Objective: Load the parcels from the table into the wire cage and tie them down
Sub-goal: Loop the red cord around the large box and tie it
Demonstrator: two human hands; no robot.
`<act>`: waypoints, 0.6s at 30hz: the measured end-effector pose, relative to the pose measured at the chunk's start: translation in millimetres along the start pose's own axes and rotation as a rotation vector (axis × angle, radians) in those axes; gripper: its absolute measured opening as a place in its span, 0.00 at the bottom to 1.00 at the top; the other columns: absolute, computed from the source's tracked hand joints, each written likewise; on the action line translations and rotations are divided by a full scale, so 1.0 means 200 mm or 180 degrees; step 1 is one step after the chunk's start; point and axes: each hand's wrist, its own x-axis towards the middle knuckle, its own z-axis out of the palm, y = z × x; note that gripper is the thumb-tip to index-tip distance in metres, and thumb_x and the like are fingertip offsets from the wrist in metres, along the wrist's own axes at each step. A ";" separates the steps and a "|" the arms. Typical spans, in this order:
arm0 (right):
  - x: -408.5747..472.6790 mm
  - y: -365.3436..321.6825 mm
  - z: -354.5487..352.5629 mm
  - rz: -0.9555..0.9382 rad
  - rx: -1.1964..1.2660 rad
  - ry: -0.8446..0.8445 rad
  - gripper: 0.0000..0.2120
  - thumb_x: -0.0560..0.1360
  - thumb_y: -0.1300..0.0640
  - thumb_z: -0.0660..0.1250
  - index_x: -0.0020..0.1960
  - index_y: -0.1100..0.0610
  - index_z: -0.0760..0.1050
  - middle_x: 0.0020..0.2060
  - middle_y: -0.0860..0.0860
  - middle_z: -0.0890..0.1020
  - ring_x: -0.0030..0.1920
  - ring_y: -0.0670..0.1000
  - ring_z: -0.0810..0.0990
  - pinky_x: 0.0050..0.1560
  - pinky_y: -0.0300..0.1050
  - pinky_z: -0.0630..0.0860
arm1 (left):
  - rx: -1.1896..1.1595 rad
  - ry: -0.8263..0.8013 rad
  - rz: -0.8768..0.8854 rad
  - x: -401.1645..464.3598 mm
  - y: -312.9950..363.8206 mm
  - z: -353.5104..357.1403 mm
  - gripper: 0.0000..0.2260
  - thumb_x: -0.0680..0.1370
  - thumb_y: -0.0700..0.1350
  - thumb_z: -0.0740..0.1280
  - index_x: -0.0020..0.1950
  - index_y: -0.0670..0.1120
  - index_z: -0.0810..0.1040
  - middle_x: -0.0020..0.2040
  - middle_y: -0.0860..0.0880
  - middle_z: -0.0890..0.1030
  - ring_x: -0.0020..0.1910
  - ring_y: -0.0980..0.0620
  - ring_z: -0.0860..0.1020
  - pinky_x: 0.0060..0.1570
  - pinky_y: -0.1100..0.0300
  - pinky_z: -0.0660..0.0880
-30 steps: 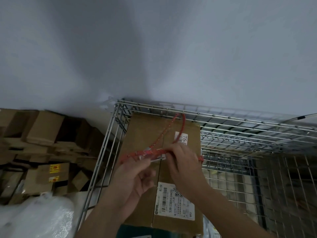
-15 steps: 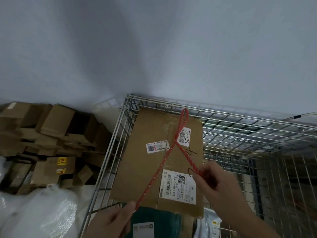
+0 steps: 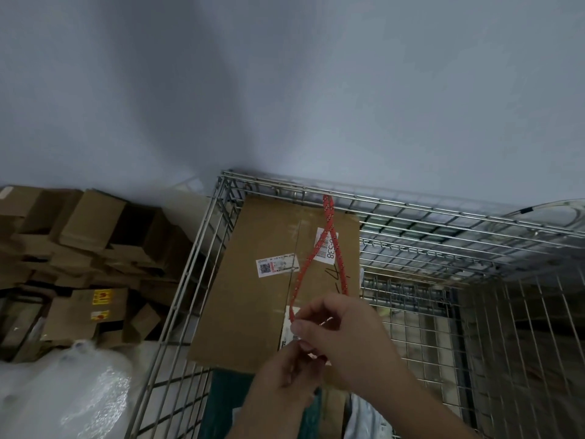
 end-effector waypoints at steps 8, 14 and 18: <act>-0.06 0.09 0.04 -0.0305 -0.0817 0.0001 0.15 0.75 0.60 0.71 0.49 0.39 0.79 0.39 0.37 0.84 0.41 0.37 0.82 0.42 0.29 0.76 | -0.2210 0.0885 -0.0785 0.03 0.01 0.16 0.14 0.83 0.41 0.60 0.46 0.41 0.83 0.30 0.45 0.84 0.28 0.49 0.81 0.37 0.56 0.74; -0.06 0.17 -0.01 0.0266 0.0169 0.0811 0.11 0.76 0.58 0.72 0.46 0.41 0.75 0.43 0.42 0.84 0.42 0.44 0.84 0.41 0.48 0.84 | -0.2629 0.1560 -0.0847 -0.01 -0.05 0.19 0.19 0.82 0.48 0.65 0.35 0.37 0.73 0.21 0.43 0.71 0.19 0.49 0.73 0.32 0.54 0.77; -0.01 0.20 -0.03 0.0878 0.0464 0.0007 0.10 0.77 0.51 0.71 0.58 0.46 0.76 0.44 0.45 0.87 0.43 0.42 0.85 0.42 0.40 0.81 | -0.2753 0.1294 -0.1117 -0.02 -0.06 0.20 0.17 0.80 0.49 0.66 0.38 0.38 0.76 0.24 0.40 0.79 0.26 0.43 0.80 0.30 0.52 0.78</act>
